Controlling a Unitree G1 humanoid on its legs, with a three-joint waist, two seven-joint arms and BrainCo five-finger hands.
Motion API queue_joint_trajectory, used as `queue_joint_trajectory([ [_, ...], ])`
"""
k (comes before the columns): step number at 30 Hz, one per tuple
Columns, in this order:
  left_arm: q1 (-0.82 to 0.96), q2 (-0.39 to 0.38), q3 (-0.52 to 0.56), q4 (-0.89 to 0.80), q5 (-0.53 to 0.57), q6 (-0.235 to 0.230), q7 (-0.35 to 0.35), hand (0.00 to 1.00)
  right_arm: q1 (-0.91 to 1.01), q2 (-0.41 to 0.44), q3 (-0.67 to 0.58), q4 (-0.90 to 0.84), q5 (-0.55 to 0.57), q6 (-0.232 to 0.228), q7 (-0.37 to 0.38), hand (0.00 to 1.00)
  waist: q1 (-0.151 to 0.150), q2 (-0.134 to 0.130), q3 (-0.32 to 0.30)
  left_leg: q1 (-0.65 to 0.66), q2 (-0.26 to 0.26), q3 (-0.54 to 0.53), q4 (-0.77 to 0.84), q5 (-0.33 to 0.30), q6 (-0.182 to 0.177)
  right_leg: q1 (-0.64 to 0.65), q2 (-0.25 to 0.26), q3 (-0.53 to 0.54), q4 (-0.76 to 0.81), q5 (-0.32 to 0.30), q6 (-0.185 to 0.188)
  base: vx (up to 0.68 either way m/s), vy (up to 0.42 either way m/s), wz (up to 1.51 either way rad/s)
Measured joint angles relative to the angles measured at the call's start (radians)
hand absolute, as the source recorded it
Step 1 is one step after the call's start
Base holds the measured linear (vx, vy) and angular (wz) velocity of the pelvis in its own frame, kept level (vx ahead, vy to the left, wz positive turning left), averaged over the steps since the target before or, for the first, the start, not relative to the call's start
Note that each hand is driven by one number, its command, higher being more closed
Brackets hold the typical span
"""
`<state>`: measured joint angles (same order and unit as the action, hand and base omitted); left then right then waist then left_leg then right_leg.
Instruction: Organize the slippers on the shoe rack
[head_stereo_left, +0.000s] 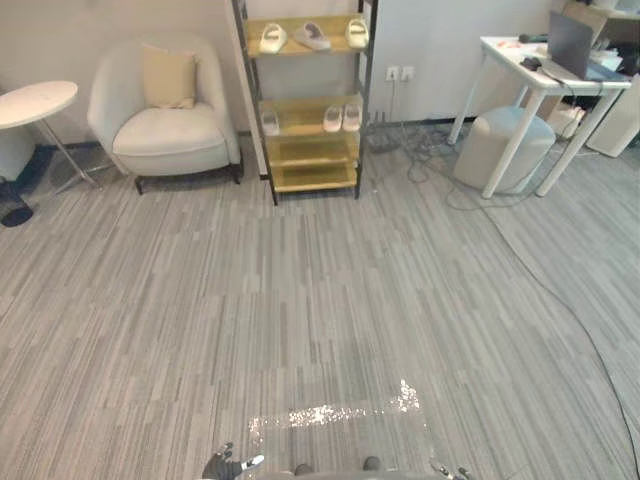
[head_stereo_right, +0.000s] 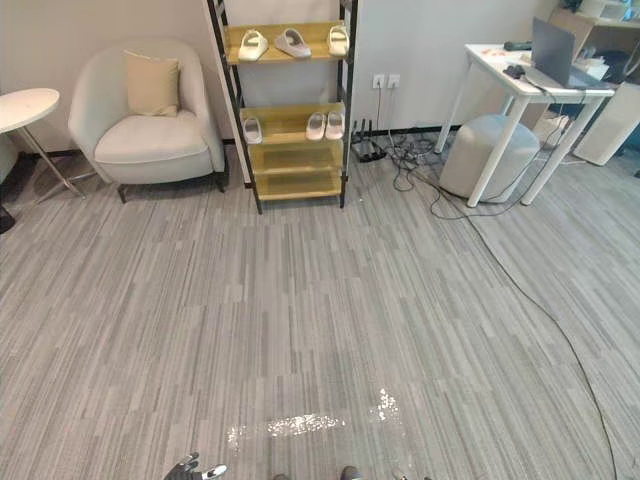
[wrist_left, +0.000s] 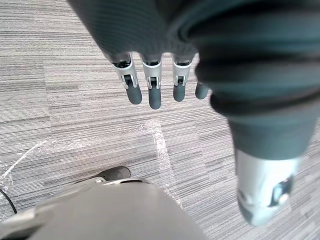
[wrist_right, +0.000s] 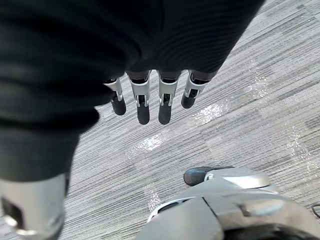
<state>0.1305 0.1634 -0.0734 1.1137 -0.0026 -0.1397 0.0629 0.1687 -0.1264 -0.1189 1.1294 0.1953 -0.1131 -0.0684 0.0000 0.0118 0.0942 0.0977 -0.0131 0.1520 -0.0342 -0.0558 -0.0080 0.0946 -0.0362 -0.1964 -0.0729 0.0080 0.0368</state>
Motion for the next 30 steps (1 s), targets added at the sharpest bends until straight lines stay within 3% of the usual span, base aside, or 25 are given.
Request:
queue_joint_trajectory([
  [7,-0.024,0.002,0.013,0.005,-0.001,-0.005,0.000,0.00,-0.091,0.015,-0.027,-0.005,-0.013,-0.007,0.000,0.00,0.004,-0.007,0.050,0.044,0.000,0.000,-0.022,-0.002,-0.007,0.045,0.002,-0.016,-0.015,-0.010,0.015,0.04,-0.032,0.03],
  [17,-0.033,0.004,0.017,0.006,-0.008,-0.004,0.003,0.00,-0.090,0.018,-0.025,-0.011,-0.022,-0.012,0.000,0.00,0.005,-0.016,0.057,0.036,0.007,0.006,-0.031,-0.007,-0.025,0.031,0.008,-0.020,-0.015,-0.019,0.011,-0.04,-0.039,0.00],
  [21,-0.047,0.013,0.017,0.006,-0.040,-0.003,0.019,0.00,-0.090,0.019,0.000,-0.017,0.003,-0.016,-0.002,0.00,0.008,-0.030,0.068,-0.062,0.046,0.027,0.169,-0.111,-0.043,0.010,0.016,-0.032,0.026,-0.055,-0.008,0.04,-0.059,-0.11],
  [22,-0.048,0.015,0.017,0.006,-0.042,-0.002,0.022,0.00,-0.090,0.016,0.011,-0.017,0.003,-0.017,-0.003,0.00,0.009,-0.029,0.069,-0.080,0.066,0.047,0.243,-0.142,-0.066,0.012,0.023,-0.032,0.035,-0.071,-0.013,0.10,-0.044,-0.14],
  [24,-0.054,0.026,0.017,0.007,-0.043,-0.002,0.023,0.00,-0.088,0.016,0.018,-0.017,0.003,-0.019,-0.011,0.00,0.008,-0.039,0.074,-0.160,0.100,0.095,0.455,-0.153,-0.083,0.026,0.021,-0.027,0.036,-0.090,-0.020,0.10,-0.070,-0.14],
  [25,-0.071,0.019,0.017,0.003,-0.050,-0.002,0.023,0.00,-0.088,0.006,0.035,-0.017,0.002,-0.020,-0.014,0.00,0.016,-0.021,0.093,-0.225,0.153,0.115,0.663,-0.142,-0.100,0.061,0.031,-0.006,0.042,-0.098,-0.033,0.11,-0.073,-0.23],
  [27,-0.073,0.016,0.020,0.004,-0.060,-0.006,0.026,0.00,-0.093,-0.003,0.047,-0.018,0.002,-0.020,-0.018,0.00,0.021,-0.017,0.105,-0.288,0.181,0.112,0.795,-0.127,-0.124,0.084,0.033,0.009,0.051,-0.118,-0.054,0.19,-0.031,-0.23],
  [29,-0.085,0.007,0.040,0.004,-0.071,-0.009,0.029,0.00,-0.106,-0.008,0.046,-0.019,0.002,-0.020,-0.022,0.00,0.023,-0.011,0.113,-0.350,0.179,0.112,0.809,-0.203,-0.097,0.097,0.019,0.036,0.058,-0.141,-0.065,0.24,0.002,-0.24],
  [30,-0.090,0.009,0.046,0.002,-0.075,-0.012,0.027,0.00,-0.111,-0.005,0.046,-0.018,0.002,-0.018,-0.022,0.00,0.026,-0.018,0.118,-0.376,0.158,0.111,0.743,-0.207,-0.085,0.103,-0.001,0.043,0.056,-0.152,-0.063,0.23,0.072,-0.23],
])
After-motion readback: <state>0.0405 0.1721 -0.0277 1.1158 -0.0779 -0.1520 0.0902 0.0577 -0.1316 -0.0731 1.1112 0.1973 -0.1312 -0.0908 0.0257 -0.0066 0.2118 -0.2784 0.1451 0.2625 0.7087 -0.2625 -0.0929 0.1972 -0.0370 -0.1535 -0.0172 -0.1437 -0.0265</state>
